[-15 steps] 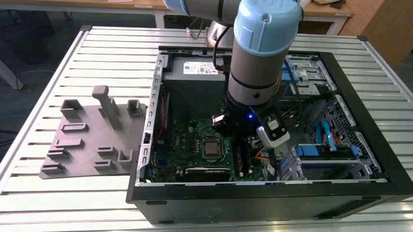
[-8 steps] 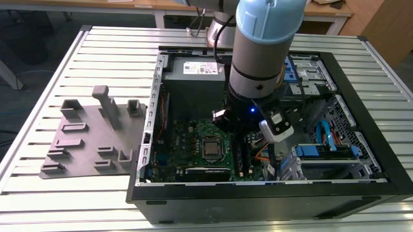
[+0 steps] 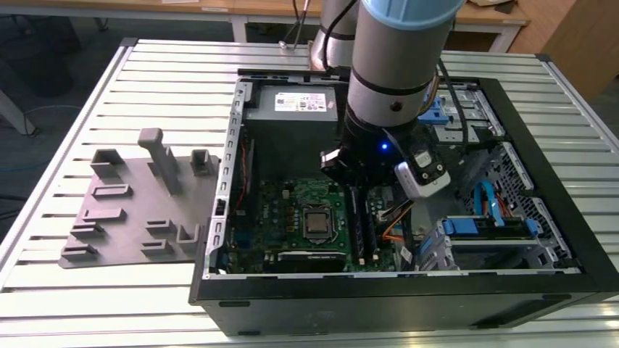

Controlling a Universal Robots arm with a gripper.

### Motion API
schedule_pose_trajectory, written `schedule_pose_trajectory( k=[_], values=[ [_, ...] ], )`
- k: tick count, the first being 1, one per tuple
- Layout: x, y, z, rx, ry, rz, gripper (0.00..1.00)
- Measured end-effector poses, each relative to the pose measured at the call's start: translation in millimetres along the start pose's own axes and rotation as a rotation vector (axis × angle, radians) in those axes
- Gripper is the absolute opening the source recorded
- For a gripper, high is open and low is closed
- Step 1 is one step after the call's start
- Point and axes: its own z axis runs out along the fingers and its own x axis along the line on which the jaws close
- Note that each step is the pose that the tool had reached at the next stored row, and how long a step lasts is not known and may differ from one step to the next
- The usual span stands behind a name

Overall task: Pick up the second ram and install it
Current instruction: 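Insert the second ram into the second slot, then press down the second ram until it locks into place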

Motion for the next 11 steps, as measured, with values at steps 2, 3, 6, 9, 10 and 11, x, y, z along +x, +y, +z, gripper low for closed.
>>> schedule_pose_trajectory(
  k=[2,3,6,9,10,11],
  values=[
    [0.0,0.0,0.1,-0.0003,-0.0002,0.000,0.07],
    [0.0,0.0,0.0,-0.0002,-0.0001,0.000,0.07],
    [0.0,0.0,-0.1,0.0000,-0.0001,0.000,0.07],
    [0.0,0.0,-0.2,-0.0001,-0.0001,0.000,0.07],
    [0.0,0.0,-0.2,-0.0001,-0.0001,0.000,0.07],
    [0.0,0.0,-0.1,0.0001,0.0000,0.000,0.07]
  ],
)
